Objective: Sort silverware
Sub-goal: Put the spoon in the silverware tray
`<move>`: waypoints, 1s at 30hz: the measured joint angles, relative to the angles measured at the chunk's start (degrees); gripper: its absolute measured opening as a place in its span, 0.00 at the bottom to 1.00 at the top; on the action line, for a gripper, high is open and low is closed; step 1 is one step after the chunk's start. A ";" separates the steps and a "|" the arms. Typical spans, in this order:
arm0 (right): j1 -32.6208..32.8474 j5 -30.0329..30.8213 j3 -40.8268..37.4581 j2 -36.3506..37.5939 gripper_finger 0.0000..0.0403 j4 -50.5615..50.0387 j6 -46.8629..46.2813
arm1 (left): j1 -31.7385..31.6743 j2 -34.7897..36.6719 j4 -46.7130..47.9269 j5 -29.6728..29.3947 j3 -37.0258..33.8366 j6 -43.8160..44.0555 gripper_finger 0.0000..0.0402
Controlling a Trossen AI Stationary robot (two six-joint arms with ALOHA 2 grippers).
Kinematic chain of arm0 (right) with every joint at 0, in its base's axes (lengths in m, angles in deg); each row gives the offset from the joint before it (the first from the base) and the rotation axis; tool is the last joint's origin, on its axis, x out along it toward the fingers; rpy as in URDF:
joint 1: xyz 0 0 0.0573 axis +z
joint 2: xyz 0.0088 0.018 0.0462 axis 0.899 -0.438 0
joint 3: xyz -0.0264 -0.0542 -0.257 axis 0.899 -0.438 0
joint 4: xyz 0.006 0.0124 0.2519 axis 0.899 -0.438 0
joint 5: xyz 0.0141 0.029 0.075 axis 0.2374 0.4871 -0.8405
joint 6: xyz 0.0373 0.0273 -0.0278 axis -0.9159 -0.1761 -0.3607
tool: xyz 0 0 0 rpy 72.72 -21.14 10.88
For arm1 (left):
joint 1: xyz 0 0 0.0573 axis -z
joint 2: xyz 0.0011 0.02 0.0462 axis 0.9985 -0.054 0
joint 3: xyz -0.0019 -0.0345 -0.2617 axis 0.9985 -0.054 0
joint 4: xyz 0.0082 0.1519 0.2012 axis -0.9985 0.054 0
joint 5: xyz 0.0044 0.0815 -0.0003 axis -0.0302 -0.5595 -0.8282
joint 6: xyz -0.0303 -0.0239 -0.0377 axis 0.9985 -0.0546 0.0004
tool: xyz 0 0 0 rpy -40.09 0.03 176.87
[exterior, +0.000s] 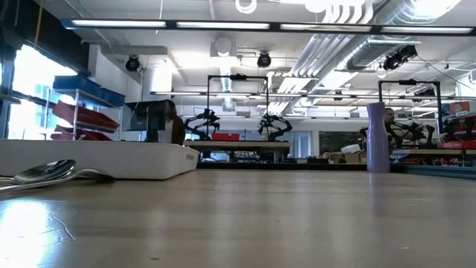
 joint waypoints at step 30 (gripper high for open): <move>-4.13 5.18 4.17 0.76 0.00 -24.94 -55.55 | 1.76 -0.18 10.20 -30.77 -0.01 -3.01 0.22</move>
